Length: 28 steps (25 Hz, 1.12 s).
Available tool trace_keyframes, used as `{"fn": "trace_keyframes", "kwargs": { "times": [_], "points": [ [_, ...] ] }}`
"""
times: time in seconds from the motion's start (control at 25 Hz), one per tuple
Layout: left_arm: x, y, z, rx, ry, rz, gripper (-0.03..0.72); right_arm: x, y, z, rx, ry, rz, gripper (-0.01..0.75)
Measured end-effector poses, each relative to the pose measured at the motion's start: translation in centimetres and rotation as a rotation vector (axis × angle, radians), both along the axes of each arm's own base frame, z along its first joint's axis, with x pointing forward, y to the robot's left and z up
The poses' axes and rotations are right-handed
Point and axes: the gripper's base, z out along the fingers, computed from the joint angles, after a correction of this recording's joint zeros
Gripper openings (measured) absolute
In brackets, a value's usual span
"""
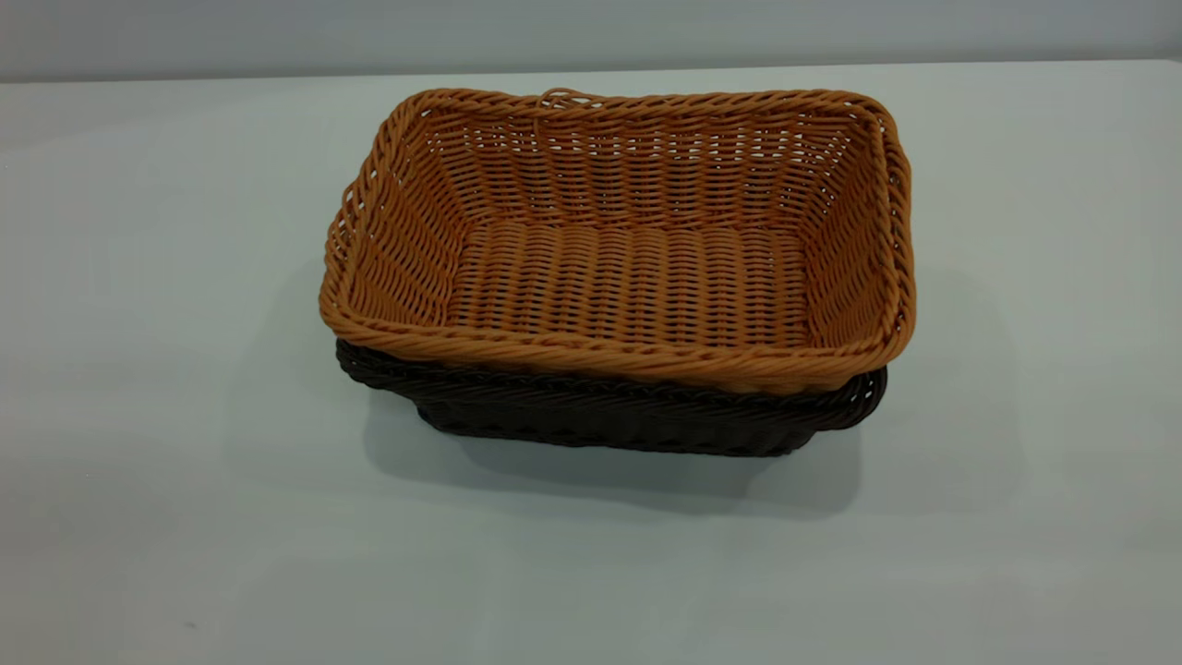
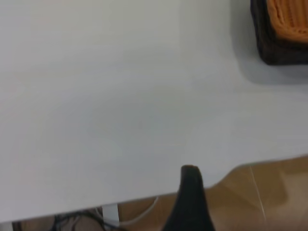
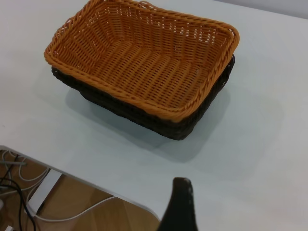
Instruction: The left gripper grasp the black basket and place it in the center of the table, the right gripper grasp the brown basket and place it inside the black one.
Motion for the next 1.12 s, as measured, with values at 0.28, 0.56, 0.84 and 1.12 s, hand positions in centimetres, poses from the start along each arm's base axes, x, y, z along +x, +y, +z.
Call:
{"fn": "trace_keyframes", "kwargs": {
  "times": [0.28,0.56,0.84,1.12],
  "points": [
    [-1.32,0.0,-0.1,-0.02,-0.092,0.021,0.547,0.0,0.0,0.0,0.0,0.0,0.0,0.574],
    [-1.3,0.56,-0.14,-0.034,-0.087,0.115,0.547,-0.01,0.02,0.01,0.002,0.0,0.001,0.574],
    [-1.3,0.56,-0.14,-0.042,-0.086,0.122,0.547,-0.01,0.02,0.01,0.002,0.0,0.001,0.574],
    [-1.3,0.57,-0.14,-0.043,-0.086,0.124,0.547,0.0,0.02,0.01,0.001,0.0,-0.002,0.574]
  ]
}}
